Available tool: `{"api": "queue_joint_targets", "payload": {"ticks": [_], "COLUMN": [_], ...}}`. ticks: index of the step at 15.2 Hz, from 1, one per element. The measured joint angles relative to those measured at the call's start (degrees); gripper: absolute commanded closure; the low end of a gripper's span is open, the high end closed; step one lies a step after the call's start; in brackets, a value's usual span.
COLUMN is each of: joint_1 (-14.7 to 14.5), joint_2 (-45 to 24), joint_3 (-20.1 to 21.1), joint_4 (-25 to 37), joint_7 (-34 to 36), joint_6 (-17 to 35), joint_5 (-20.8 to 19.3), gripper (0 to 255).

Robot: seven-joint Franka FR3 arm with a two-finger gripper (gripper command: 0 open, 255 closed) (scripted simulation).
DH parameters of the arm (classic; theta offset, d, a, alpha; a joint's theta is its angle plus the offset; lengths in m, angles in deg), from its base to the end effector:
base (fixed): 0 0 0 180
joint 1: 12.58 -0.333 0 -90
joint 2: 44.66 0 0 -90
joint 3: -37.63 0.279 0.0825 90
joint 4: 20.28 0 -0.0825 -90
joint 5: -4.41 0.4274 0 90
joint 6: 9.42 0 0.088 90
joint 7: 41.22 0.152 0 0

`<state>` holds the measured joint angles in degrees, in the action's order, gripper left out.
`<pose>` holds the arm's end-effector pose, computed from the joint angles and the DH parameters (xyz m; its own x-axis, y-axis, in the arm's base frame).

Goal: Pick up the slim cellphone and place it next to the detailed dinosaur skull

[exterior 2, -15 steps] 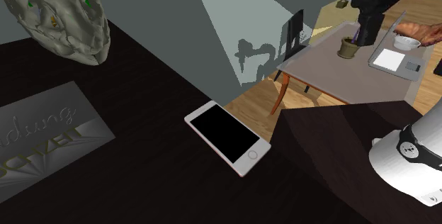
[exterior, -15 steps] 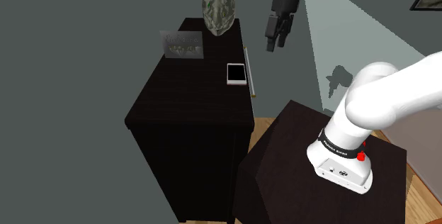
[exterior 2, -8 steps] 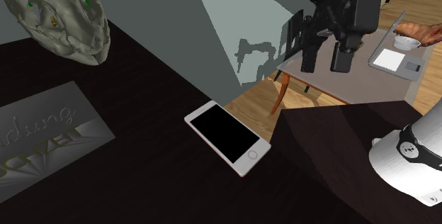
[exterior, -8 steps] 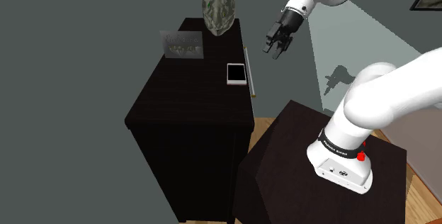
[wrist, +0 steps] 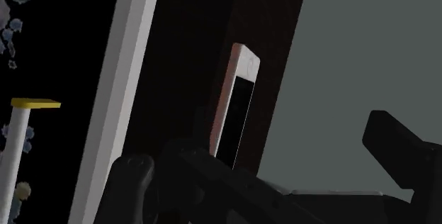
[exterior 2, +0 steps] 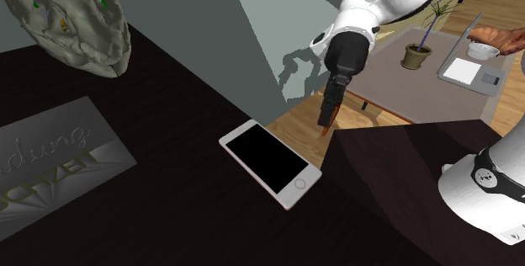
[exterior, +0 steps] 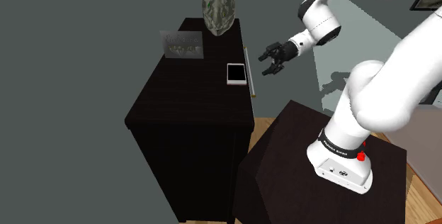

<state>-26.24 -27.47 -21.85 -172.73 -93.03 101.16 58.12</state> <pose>0.3635 -0.1819 0.2064 0.8800 -0.4710 0.0619 -0.1390 -0.3799 -0.9145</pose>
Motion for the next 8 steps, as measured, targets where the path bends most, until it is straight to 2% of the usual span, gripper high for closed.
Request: {"api": "queue_joint_targets", "payload": {"ticks": [1,2,3,5,6,8], "joint_1": [-4.9,-6.8,-5.7,3.3,5.0,5.6], "joint_2": [-7.9,-19.0,-30.1,-42.2,-44.1,-45.1], "joint_3": [-6.3,-9.5,-9.0,-0.6,1.4,3.4], "joint_4": [1.3,2.9,4.0,6.1,6.1,5.9], "joint_7": [-5.8,-11.5,-15.7,-20.5,-21.3,-21.7], "joint_6": [-5.1,-13.7,-24.5,-37.2,-39.3,-40.1], "joint_5": [7.0,15.4,23.4,33.2,35.3,38.0], "gripper": [0,0,0,0,0,0]}}
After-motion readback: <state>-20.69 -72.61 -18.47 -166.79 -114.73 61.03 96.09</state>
